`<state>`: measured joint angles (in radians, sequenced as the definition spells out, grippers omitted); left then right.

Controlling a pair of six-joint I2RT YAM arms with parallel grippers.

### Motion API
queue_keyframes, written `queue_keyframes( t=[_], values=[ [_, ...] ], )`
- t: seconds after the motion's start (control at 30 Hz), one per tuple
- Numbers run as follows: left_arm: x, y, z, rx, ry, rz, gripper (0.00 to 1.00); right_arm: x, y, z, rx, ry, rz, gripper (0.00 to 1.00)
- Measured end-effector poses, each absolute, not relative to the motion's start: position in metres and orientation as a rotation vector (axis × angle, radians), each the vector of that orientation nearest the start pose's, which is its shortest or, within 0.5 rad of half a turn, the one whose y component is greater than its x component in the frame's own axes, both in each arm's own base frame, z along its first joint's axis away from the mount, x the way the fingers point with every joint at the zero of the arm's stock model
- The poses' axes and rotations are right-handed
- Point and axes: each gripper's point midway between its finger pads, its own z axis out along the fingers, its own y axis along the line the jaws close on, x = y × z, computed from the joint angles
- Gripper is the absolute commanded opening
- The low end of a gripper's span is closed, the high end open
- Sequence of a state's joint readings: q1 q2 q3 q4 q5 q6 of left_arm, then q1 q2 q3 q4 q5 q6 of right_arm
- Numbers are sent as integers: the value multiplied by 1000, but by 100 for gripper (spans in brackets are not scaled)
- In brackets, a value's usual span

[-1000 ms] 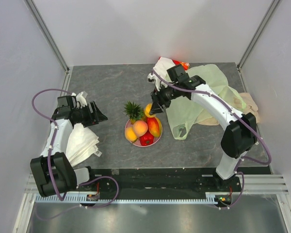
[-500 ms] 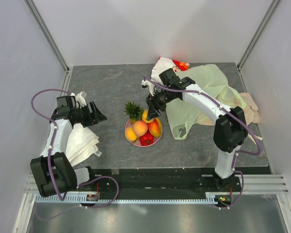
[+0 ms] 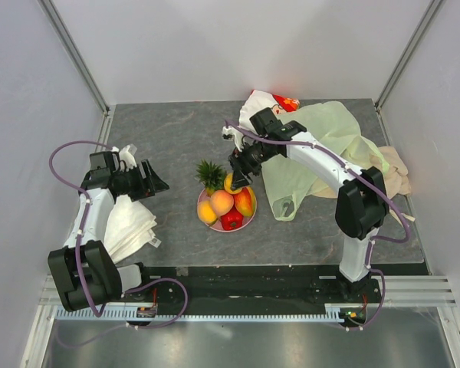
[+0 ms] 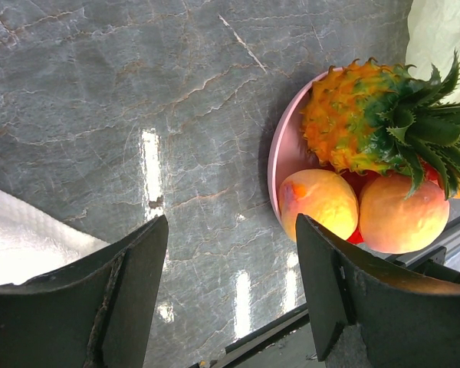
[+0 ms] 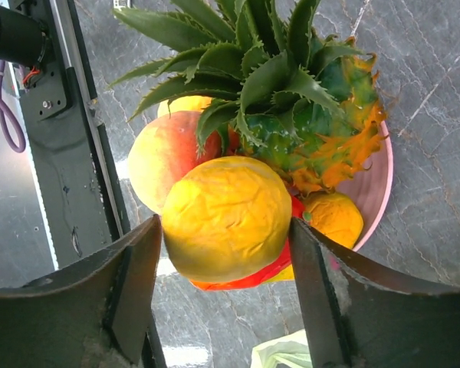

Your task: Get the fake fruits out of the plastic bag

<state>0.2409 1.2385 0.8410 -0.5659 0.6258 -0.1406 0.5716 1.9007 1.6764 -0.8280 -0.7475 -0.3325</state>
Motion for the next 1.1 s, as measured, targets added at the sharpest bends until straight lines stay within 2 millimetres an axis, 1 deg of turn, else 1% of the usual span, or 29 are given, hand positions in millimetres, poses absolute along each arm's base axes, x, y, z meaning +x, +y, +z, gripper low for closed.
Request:
queue_keyframes(
  t=[0.2,0.6,0.77,0.87,0.93,0.97,1.03,1.1],
  values=[
    [288,-40,124,-219,2417,-743,75,301,324,159,-1335,2174,1067,98],
    [287,-40,123,-219,2418,-744,75,301,324,158,-1335,2176,1060,98],
    [287,-40,124,-219,2418,-744,75,307,320,154,-1329,2192,1007,98],
    [287,-40,124,-219,2418,-744,77,312,315,152,-1315,2207,969,98],
    [287,-40,123,-220,2419,-744,81,320,308,151,-1291,2223,939,98],
    [287,-40,123,-220,2419,-744,99,324,302,150,-1273,2234,924,98],
    [288,-40,124,-214,2417,-742,99,336,287,150,-1224,2260,891,98],
    [291,-39,127,-212,2413,-740,99,351,263,152,-1146,2296,841,98]
  ],
)
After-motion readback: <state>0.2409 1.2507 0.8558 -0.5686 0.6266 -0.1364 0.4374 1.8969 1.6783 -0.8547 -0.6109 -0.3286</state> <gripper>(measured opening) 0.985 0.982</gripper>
